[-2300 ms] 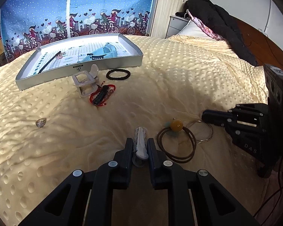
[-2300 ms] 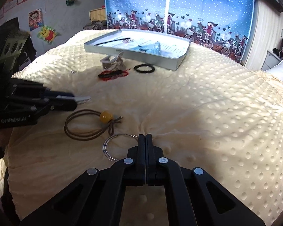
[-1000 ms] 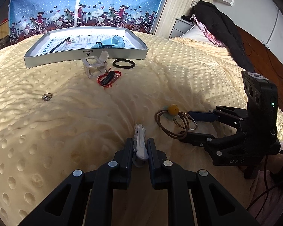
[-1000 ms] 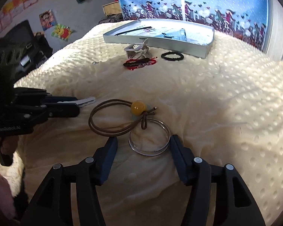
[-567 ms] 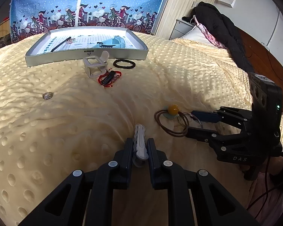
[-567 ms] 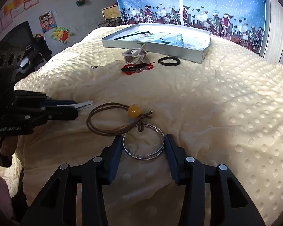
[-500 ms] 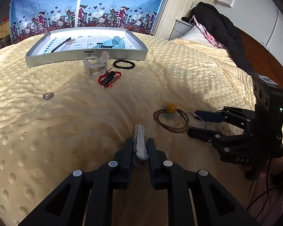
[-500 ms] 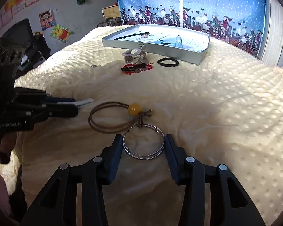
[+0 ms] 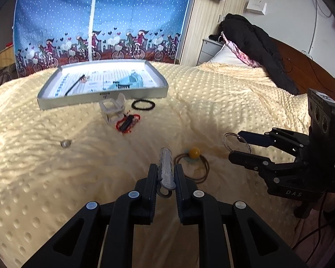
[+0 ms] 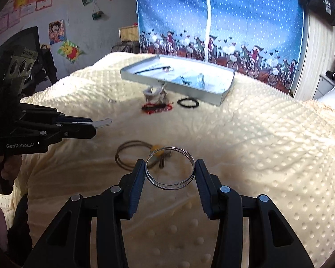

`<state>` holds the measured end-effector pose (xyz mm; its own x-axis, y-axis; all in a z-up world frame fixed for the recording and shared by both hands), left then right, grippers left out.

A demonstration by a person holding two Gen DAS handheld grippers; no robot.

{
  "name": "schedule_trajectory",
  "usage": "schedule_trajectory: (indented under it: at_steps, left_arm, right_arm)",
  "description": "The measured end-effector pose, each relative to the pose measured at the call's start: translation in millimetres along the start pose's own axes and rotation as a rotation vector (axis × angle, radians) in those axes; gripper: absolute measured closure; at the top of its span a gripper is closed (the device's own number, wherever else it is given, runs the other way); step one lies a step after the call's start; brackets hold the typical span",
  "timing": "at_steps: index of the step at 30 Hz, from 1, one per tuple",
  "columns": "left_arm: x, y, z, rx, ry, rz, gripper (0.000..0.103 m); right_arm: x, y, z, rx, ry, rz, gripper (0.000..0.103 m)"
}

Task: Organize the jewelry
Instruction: 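Carry the clip in left tool while right tool carries the ring into the tray, release both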

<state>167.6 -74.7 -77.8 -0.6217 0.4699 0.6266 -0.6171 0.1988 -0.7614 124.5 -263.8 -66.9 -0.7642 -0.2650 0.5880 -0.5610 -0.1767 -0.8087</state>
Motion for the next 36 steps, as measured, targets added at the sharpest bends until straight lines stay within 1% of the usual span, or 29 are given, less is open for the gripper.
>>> schedule_trajectory:
  at_steps: [2, 5, 9, 12, 15, 20, 24, 28, 30, 36]
  left_arm:
    - [1.1, -10.7, -4.4, 0.009, -0.003, 0.013, 0.089]
    - [-2.1, -33.0, -21.0, 0.07, 0.001, 0.035, 0.089]
    - [-16.7, -69.6, -60.6, 0.163, -0.003, 0.056, 0.089]
    - [-34.2, -94.6, -86.6, 0.184, -0.02, 0.07, 0.089]
    - [-58.7, -119.2, -109.9, 0.198, -0.031, 0.081, 0.089]
    - [-105.0, -147.6, -131.5, 0.184, -0.038, 0.092, 0.089]
    - [-144.0, -156.1, -141.5, 0.192, -0.027, 0.071, 0.089]
    - [-168.1, -155.4, -148.4, 0.2, -0.03, 0.057, 0.089]
    - [-176.7, -153.5, -149.8, 0.202, -0.038, 0.047, 0.089]
    - [-190.8, -141.3, -157.6, 0.253, -0.053, 0.012, 0.089]
  right_arm:
    - [-2.9, -10.4, 1.7, -0.019, -0.023, 0.01, 0.063]
    - [-11.9, -27.0, 6.6, -0.063, -0.057, 0.015, 0.063]
    - [-35.1, -56.3, 19.6, -0.087, -0.057, 0.022, 0.063]
    - [-62.7, -82.2, 28.4, -0.074, -0.042, 0.04, 0.063]
    - [-98.3, -107.1, 37.9, -0.108, -0.039, 0.061, 0.063]
    - [-155.8, -130.7, 50.4, -0.157, -0.008, 0.069, 0.063]
    - [-191.9, -134.5, 60.0, -0.201, 0.032, 0.036, 0.063]
    - [-218.3, -134.6, 68.2, -0.239, 0.052, 0.002, 0.063]
    - [-225.4, -131.9, 72.8, -0.249, 0.062, -0.014, 0.063]
    - [-236.4, -125.0, 73.9, -0.269, 0.077, -0.047, 0.063]
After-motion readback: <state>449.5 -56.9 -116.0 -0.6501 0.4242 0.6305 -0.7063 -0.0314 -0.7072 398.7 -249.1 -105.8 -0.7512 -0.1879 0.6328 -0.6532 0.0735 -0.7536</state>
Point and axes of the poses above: each gripper's, at about its wrist camera, not at the fingertips, and x roughly against the way its jaws point, z to its right, y to its underside, the point moved 5 cm from there along -x, roughly the way its jaws point, and after that the axes turned 4 degrees about z, right-handed, at the moved point
